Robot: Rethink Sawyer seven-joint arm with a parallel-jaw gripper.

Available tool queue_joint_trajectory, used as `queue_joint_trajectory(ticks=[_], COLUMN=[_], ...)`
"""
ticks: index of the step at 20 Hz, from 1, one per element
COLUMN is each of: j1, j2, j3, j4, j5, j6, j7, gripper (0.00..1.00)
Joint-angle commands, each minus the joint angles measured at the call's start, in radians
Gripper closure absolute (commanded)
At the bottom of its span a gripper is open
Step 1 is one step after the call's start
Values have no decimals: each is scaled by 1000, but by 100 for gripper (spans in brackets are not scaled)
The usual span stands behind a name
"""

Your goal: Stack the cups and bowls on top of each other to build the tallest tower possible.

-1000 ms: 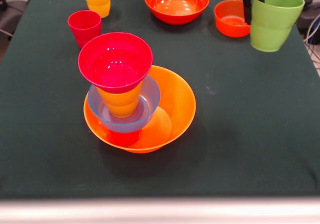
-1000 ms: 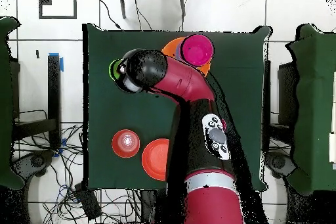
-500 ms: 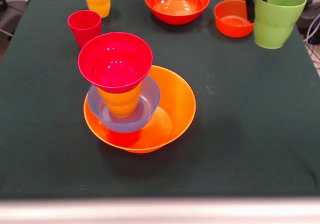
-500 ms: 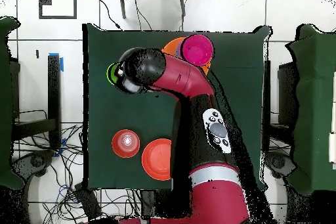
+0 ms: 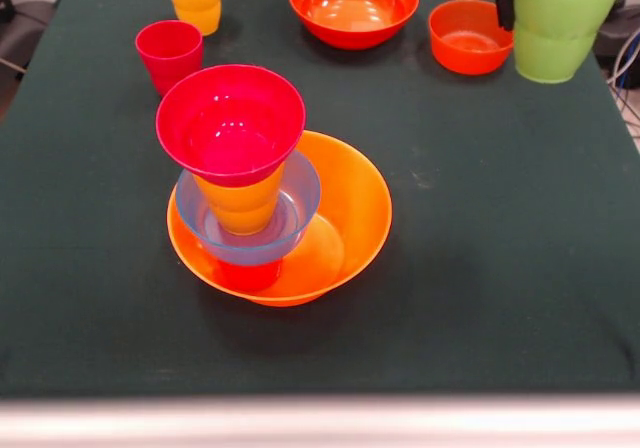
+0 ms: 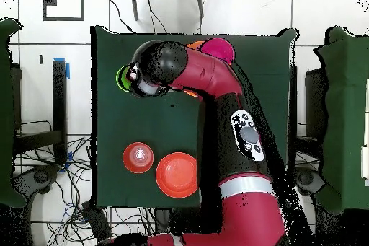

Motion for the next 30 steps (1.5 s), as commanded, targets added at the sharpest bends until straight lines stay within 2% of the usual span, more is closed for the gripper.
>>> queue_joint_trajectory(ticks=[1,8,13,17,26,30], j1=[-47,-63,-73,-82,-98,-49], j2=[124,212,279,308,281,262], j3=[119,130,141,145,156,131], j4=[-134,-257,-368,-409,-432,-495], j5=[-87,-130,-142,-156,-172,-207], j6=[155,237,346,376,472,547], j7=[-201,-215,-216,-222,-205,-143], gripper=[100,100,100,100,100,100])
